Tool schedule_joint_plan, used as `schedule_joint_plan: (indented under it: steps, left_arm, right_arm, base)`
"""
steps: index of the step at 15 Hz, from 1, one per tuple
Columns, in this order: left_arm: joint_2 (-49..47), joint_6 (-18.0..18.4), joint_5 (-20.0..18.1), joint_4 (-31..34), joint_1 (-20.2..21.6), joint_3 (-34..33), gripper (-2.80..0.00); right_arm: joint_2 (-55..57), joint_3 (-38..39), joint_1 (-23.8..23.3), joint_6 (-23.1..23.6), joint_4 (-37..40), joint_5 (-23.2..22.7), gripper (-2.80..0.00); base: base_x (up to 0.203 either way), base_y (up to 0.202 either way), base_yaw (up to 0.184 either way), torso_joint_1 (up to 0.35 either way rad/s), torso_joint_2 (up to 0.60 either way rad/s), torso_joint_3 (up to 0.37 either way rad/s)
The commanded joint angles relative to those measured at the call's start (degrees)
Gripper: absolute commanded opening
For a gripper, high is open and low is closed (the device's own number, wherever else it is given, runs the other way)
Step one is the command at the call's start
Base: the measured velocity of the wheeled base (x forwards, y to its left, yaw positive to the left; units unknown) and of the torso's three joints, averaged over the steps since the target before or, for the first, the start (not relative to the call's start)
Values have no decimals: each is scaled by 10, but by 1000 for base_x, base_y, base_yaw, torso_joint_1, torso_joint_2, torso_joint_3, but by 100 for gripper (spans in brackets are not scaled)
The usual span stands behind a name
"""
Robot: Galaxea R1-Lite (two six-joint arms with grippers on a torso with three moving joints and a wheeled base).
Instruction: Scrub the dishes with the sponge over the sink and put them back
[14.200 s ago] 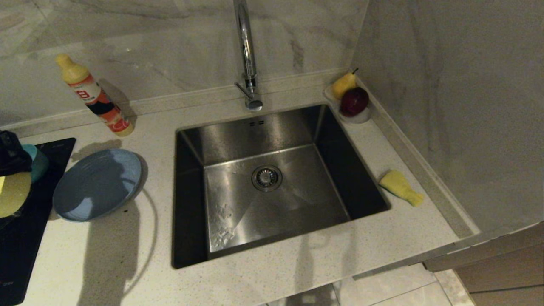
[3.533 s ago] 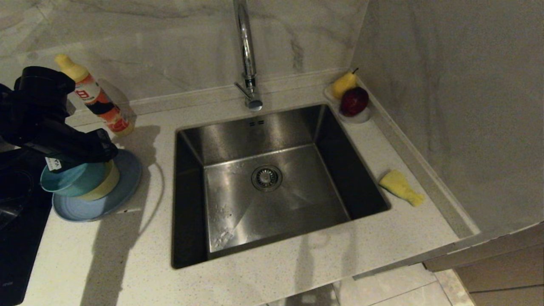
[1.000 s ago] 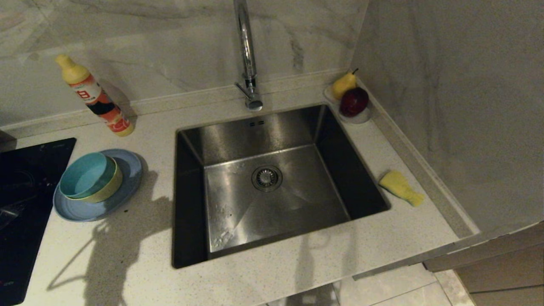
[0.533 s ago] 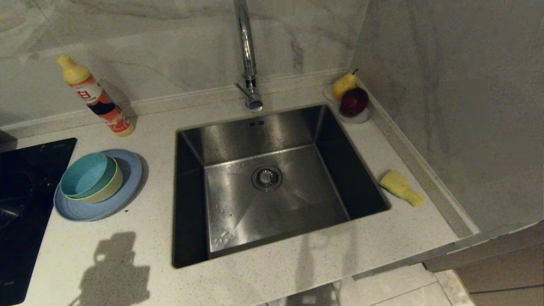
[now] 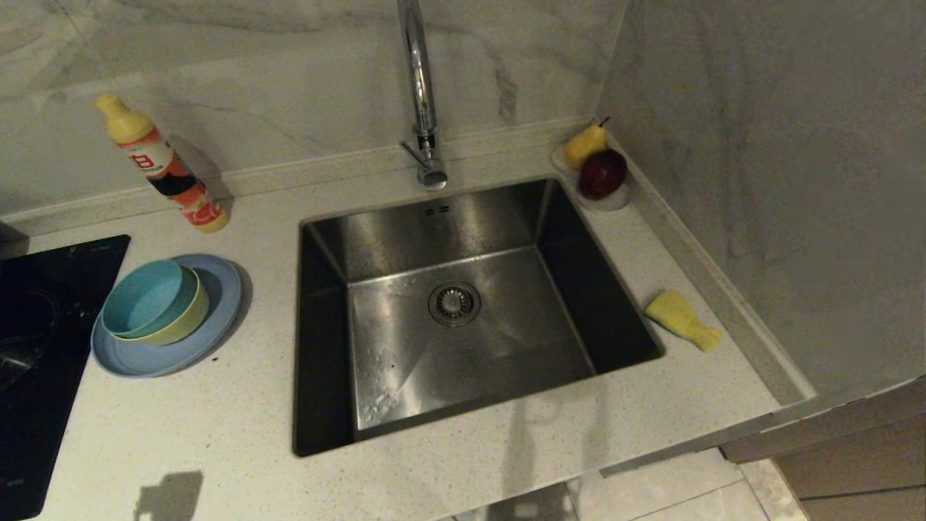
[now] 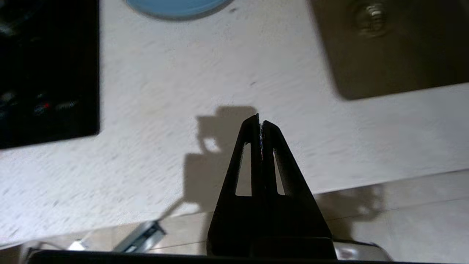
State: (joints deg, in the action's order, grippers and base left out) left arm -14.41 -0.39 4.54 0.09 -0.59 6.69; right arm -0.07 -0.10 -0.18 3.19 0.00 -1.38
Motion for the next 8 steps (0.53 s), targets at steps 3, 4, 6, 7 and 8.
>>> schedule_joint_plan:
  steps: [3, 4, 6, 7, 8]
  left_arm:
    - [123, 14, 16, -6, -5, -47, -280]
    - [145, 23, 16, -10, -4, -51, -280]
    - [145, 21, 16, -21, -3, -55, -280]
    - [145, 0, 14, -21, -3, -55, -280]
    - [145, -27, 8, -20, -3, -59, -280]
  right_arm:
    - [1, 0, 0, 1, 0, 0, -280]
    - [0, 0, 0, 1, 0, 0, -280]
    - [0, 0, 0, 0, 0, 0, -280]
    - [1, 0, 0, 1, 0, 0, -280]
    - [1, 0, 0, 1, 0, 0, -280]
  base:
    - [0, 0, 0, 0, 0, 0]
    - [0, 0, 0, 0, 0, 0]
    - [0, 0, 0, 0, 0, 0]
    - [0, 0, 0, 0, 0, 0]
    - [0, 0, 0, 0, 0, 0]
